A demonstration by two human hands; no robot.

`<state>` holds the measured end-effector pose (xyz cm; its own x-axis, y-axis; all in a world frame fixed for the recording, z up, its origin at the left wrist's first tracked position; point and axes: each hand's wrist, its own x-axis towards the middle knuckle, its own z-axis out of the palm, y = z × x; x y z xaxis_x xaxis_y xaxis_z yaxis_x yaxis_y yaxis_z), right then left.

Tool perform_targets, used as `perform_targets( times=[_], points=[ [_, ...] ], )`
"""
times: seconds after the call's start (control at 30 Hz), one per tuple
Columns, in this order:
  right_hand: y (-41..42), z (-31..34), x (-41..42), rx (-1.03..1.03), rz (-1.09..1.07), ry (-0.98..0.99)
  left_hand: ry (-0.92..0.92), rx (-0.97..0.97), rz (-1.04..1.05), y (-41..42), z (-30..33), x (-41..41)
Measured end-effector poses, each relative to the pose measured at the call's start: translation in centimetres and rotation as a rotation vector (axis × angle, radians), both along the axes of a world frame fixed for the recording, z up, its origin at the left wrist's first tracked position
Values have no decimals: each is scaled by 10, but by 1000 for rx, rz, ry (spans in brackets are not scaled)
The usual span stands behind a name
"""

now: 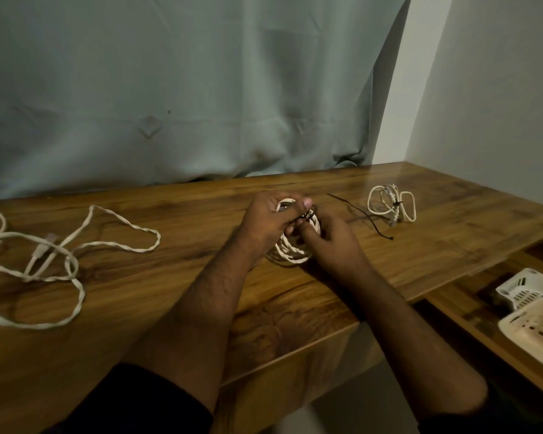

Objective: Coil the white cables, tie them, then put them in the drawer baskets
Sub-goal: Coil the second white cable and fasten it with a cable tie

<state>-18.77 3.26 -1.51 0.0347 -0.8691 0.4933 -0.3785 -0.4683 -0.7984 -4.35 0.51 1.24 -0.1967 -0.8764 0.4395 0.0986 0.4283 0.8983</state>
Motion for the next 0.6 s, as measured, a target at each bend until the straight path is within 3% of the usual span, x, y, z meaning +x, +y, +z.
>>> perform_targets(
  times=[0.1, 0.2, 0.33, 0.5, 0.6],
  points=[
    [0, -1, 2, 1, 22, -36, -2, 7, -31, 0, 0, 4],
    [3, 1, 2, 68, 163, -263, -14, 6, -54, 2, 2, 4],
    [6, 3, 1, 77, 220, -318, -46, -38, -40, 3, 6, 3],
    [4, 3, -3, -77, -107, 103, -107, -122, -50, 1, 6, 3],
    [7, 5, -2, -93, -151, 140, -145, -128, -38, -4, 5, 2]
  ],
)
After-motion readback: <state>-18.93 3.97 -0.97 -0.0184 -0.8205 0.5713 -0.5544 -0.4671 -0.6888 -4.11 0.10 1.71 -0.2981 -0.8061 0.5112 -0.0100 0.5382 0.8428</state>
